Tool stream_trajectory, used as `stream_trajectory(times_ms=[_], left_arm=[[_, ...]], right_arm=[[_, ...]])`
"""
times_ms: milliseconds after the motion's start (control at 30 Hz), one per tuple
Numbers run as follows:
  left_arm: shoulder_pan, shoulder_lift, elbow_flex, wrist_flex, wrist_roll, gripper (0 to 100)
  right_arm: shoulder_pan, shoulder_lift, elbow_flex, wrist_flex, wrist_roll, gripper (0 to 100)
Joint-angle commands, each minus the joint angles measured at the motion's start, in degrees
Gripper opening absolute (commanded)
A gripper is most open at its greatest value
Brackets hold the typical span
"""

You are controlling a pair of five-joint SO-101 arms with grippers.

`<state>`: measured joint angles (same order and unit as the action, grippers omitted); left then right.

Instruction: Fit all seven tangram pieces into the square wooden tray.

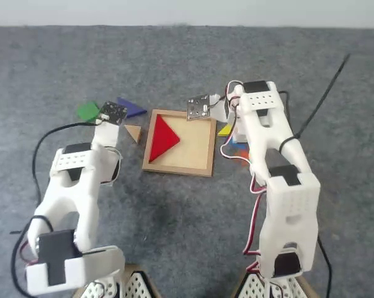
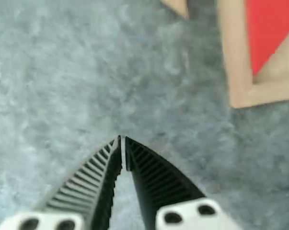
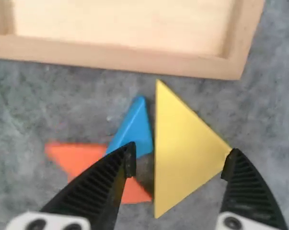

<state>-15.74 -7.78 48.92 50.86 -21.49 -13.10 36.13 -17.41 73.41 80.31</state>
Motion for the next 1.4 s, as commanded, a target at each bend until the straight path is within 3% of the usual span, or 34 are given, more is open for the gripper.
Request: stream_trajectory(times_ms=[0,467,733,1367], left_arm=[[-1.2,-3.3,0.0,-1.6,-0.7,1],[-1.2,-3.3,0.0,-1.7,-0.7,1],[-1.2,-3.3,0.0,-1.7,-0.8,1],[-1.2,-3.3,0.0,-1.7,-0.8,1]], right_arm=[[1.0,7.6,-9.5,1.9,-1.0,30.7],[4.7,28.6,-43.9,18.5,-1.4,30.7],[6.1,35.9,-59.1,21.3,-8.7,30.8],[8.1,41.5,-63.4,24.8,-8.4,30.2]])
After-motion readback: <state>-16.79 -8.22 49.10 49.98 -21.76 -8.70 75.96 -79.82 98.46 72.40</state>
